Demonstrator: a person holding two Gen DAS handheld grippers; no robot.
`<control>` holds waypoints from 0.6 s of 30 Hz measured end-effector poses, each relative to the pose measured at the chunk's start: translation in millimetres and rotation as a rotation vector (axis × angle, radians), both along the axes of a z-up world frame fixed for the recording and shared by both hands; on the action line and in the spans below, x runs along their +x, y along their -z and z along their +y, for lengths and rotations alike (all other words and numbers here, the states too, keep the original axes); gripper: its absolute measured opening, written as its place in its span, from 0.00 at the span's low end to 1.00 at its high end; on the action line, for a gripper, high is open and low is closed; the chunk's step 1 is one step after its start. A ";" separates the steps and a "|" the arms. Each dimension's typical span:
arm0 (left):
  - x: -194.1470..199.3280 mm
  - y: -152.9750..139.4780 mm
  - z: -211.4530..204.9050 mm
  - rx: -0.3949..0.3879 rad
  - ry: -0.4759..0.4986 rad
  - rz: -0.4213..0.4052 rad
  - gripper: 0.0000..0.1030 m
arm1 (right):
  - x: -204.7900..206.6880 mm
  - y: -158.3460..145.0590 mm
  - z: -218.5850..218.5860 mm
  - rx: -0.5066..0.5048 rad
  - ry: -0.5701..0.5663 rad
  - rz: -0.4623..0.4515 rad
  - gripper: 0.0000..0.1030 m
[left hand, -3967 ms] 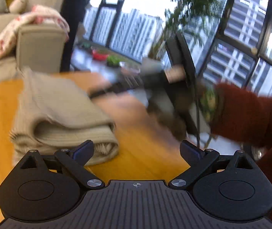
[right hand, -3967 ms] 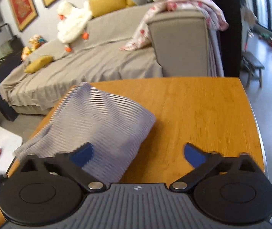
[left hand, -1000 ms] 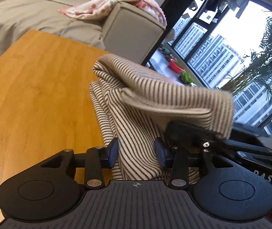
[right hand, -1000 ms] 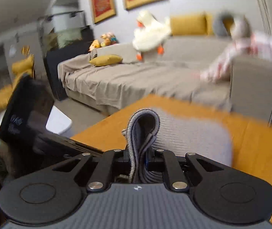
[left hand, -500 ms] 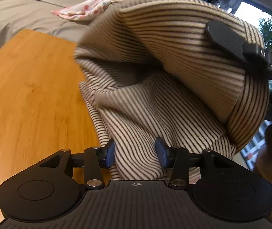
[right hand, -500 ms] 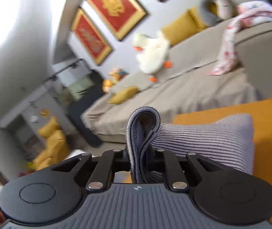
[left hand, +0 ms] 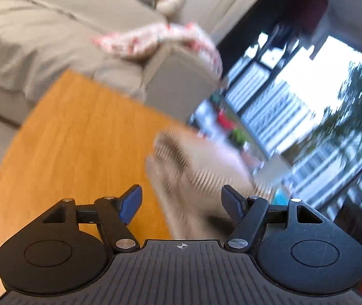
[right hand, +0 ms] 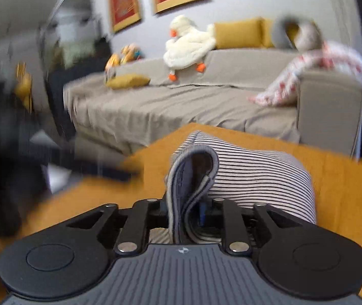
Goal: Fold clothes
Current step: 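Fold the held end over onto the sweater and release both tools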
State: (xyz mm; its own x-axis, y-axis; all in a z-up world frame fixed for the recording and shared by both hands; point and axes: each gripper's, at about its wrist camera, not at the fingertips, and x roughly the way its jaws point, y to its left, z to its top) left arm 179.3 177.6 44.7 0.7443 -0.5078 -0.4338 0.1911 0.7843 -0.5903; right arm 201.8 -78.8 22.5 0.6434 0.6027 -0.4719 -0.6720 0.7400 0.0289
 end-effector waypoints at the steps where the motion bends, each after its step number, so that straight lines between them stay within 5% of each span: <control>1: 1.2 -8.9 -1.8 -0.005 0.003 -0.023 0.71 | -8.6 3.3 8.1 -0.051 -0.004 -0.045 0.28; 6: 26.6 -23.9 -40.1 0.064 0.098 -0.051 0.65 | -41.1 14.7 34.4 -0.228 -0.020 -0.201 0.38; 10: 50.1 -3.3 -75.0 0.311 0.118 -0.014 0.56 | -46.9 2.5 24.3 -0.196 -0.051 -0.163 0.62; 14: 47.5 16.4 -68.4 0.282 0.124 0.028 0.59 | -57.2 -17.5 -13.3 -0.139 -0.057 -0.141 0.93; 18: 45.2 17.8 -66.1 0.283 0.128 0.011 0.62 | -50.4 -31.2 -54.7 0.001 0.070 -0.058 1.00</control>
